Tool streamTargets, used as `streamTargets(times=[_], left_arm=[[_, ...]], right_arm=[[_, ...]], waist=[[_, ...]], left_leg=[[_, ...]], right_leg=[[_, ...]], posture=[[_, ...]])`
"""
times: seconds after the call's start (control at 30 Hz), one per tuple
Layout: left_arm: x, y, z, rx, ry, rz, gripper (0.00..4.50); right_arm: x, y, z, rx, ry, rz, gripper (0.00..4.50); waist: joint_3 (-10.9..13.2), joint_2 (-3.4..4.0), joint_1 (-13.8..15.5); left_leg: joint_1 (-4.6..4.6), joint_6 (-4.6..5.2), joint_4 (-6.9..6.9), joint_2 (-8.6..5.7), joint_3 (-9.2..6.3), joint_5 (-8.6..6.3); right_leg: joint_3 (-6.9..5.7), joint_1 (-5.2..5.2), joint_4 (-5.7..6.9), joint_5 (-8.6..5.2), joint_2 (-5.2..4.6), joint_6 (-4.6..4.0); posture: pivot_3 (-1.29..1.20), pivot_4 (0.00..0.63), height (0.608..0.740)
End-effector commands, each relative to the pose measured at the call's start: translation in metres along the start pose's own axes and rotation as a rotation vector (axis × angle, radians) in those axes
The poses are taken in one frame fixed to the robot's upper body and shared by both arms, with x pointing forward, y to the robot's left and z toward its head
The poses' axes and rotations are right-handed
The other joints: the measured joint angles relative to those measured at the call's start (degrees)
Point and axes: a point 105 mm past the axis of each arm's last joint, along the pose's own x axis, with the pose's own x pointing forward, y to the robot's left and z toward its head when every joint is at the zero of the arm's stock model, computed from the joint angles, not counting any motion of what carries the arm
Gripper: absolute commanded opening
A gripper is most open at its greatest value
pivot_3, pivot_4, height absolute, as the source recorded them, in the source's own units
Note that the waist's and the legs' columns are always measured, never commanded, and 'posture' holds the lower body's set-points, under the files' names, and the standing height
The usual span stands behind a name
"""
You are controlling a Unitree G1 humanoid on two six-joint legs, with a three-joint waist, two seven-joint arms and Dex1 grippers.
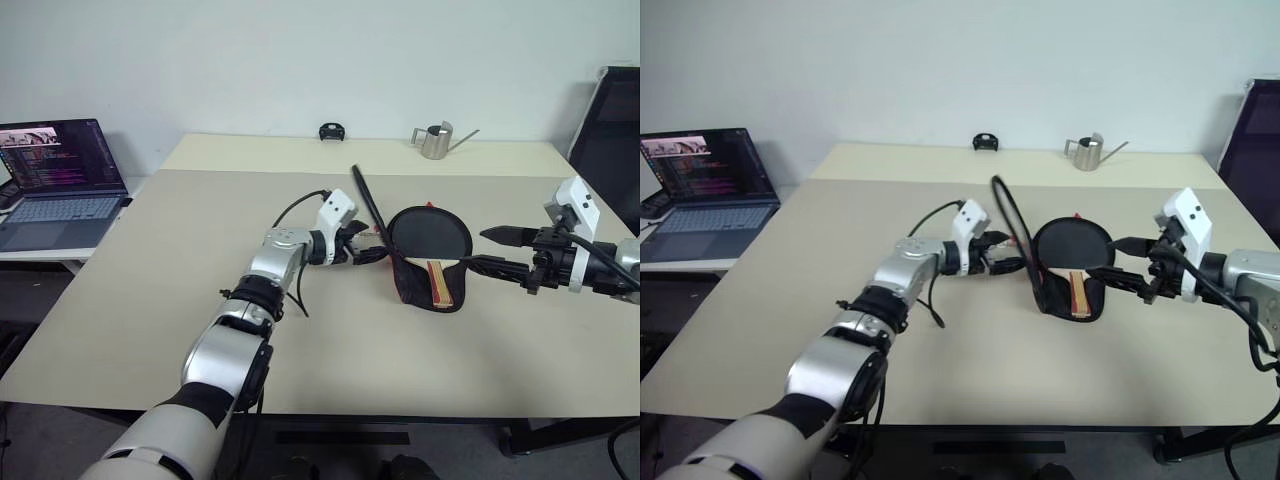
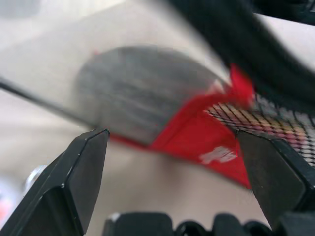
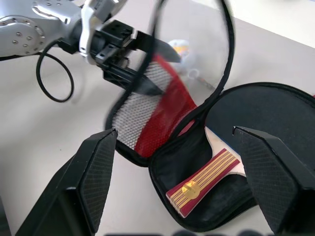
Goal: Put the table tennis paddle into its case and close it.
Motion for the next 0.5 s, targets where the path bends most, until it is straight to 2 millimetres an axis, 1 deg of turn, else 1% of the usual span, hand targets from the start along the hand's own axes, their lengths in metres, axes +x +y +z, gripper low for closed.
streamTargets(times=[0.03,0.17,0.27,0.37,0.5], left_arm=[[0.020,-0.008,0.022,0.050,-0.038,0.008,4.50],[0.039,-0.016,0.030,0.037,-0.058,0.063,4.50],[0.042,-0.014,0.038,0.021,-0.090,0.110,4.50],[0.039,-0.011,0.043,0.024,-0.117,0.108,4.50],[0.024,-0.003,0.041,0.031,-0.144,0.078,4.50]], right_arm=[[-0.011,0.003,0.011,-0.037,-0.027,-0.037,4.07],[-0.018,0.003,0.008,-0.026,-0.019,-0.074,4.07],[-0.021,0.002,0.006,-0.016,-0.017,-0.093,4.07],[-0.020,0.002,0.002,-0.004,-0.014,-0.106,4.07],[-0.014,0.001,-0.003,0.009,-0.013,-0.107,4.07]], waist=[[0.0,-0.01,0.0],[0.0,-0.03,0.1],[0.0,-0.03,-0.2],[0.0,-0.03,-0.2],[0.0,-0.03,-0.2]], left_leg=[[0.00,0.00,0.00,-0.01,0.02,0.00],[-0.02,0.01,0.00,-0.05,0.01,0.00],[0.01,0.01,-0.01,-0.02,0.03,-0.01],[0.06,0.01,-0.02,0.02,0.05,0.00],[0.06,0.00,-0.02,0.01,0.05,0.00]], right_leg=[[0.02,0.00,0.00,0.00,0.00,0.00],[0.03,0.00,-0.01,0.00,-0.02,0.01],[0.07,0.00,0.01,0.00,-0.01,0.01],[0.08,0.00,0.06,0.00,0.03,0.01],[0.06,0.00,0.06,0.00,0.04,0.01]], posture=[[0.00,0.150,0.740],[0.00,0.150,0.740],[0.00,0.150,0.740],[0.00,0.150,0.740],[0.00,0.150,0.740]])
